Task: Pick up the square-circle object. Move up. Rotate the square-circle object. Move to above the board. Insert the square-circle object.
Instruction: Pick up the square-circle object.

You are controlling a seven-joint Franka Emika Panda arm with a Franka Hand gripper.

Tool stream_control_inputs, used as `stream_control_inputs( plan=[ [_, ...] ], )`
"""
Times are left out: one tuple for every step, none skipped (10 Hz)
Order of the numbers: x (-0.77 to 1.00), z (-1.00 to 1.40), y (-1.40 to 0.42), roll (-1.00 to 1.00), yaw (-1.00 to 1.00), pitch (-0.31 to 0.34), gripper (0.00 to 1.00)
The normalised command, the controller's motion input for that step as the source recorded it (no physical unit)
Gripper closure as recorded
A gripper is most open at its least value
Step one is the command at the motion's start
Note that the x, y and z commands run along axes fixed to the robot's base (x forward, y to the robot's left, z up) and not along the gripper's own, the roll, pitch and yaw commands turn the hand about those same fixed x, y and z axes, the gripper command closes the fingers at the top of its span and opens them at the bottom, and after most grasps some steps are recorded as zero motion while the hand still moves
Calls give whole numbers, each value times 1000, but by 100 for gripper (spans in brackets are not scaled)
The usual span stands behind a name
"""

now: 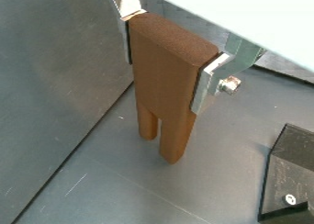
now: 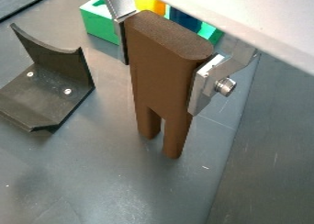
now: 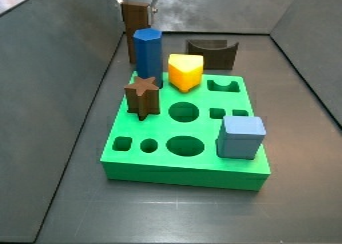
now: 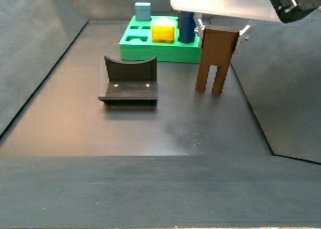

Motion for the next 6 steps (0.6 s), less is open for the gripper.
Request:
stream_control_inputs(
  plan=[
    [0,0,0,0,0,0,100],
    [0,0,0,0,0,0,100],
    [0,0,0,0,0,0,100],
    [0,0,0,0,0,0,100],
    [0,0,0,0,0,0,100],
    [0,0,0,0,0,0,100]
  ],
)
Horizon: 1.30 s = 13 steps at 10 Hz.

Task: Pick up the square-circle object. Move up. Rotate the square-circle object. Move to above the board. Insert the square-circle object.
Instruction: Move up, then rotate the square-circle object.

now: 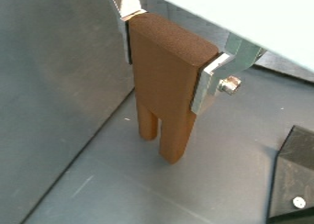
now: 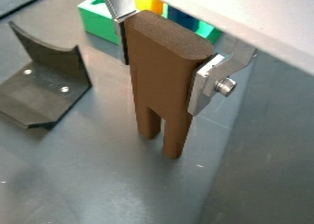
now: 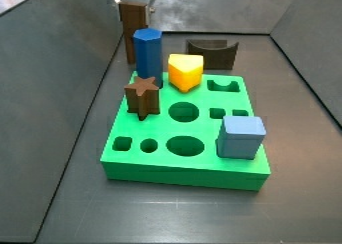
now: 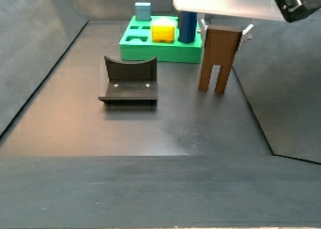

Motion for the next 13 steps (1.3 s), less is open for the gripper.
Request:
stream_control_inputs(
  plan=[
    [0,833,0,0,0,0,100],
    [44,789,77,-1,37,11,100],
    [29,606,63,-5,30,48,100],
    [26,509,48,-6,21,59,100],
    [19,307,32,-8,12,73,100],
    [567,1000,-67,0,0,0,100],
    [610,987,-82,-6,0,47,100],
    [525,871,-67,-11,5,75,100],
    [305,611,-31,-18,9,96,100],
    [159,412,-22,-20,9,91,100],
    [50,188,-21,-19,11,53,100],
    [0,0,0,-17,-1000,41,100],
    [-2,-48,16,-18,-1000,42,100]
  ],
)
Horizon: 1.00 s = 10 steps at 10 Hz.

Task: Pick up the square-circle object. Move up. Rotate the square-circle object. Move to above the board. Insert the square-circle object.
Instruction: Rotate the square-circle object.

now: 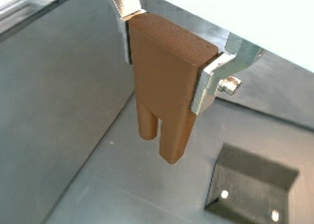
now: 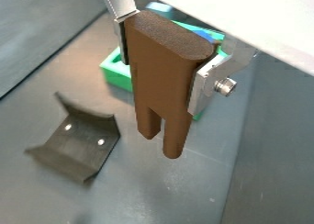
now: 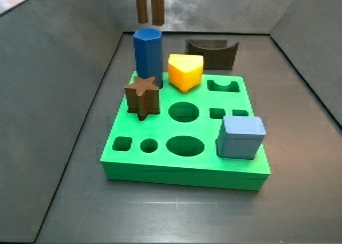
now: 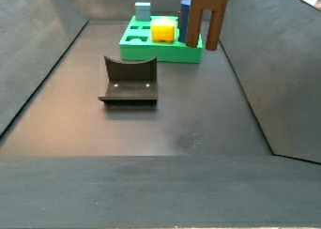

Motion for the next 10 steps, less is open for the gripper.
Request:
stream_control_inputs(
  plan=[
    [1,-42,25,-20,-1000,44,100],
    [10,-27,18,-21,-1000,45,100],
    [13,-11,17,-24,-1000,48,100],
    [15,-7,15,-27,-1000,53,100],
    [16,-4,14,-29,-1000,56,100],
    [19,3,15,-37,-1000,69,100],
    [20,4,13,-41,-1000,77,100],
    [25,8,14,-57,-968,102,100],
    [28,9,14,-56,-811,98,100],
    [35,11,15,-55,-474,88,100]
  ],
)
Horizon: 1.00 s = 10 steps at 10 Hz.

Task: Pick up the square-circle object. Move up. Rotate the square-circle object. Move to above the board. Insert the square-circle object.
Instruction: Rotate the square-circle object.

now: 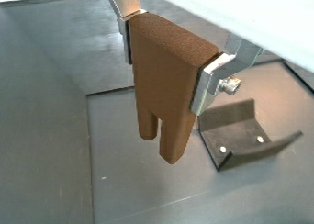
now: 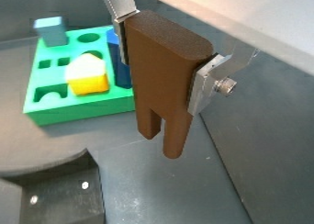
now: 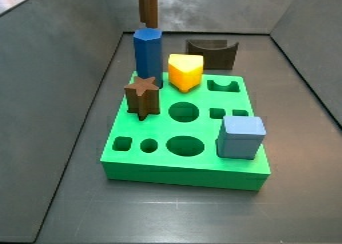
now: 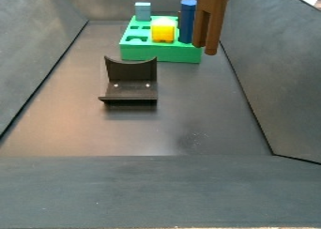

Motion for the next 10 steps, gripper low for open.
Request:
stream_control_inputs(
  plan=[
    [36,10,14,-54,-346,85,100],
    [75,0,-5,-9,-1000,14,100],
    [73,-2,-2,-10,-1000,14,100],
    [65,-9,1,-10,-1000,15,100],
    [61,-12,5,-11,-1000,17,100],
    [57,-14,7,-12,-1000,18,100],
    [55,-15,8,-12,-1000,20,100],
    [53,-16,9,-13,-1000,22,100],
    [51,-16,10,-14,-1000,24,100],
    [50,-17,11,-15,-1000,26,100]
  ],
)
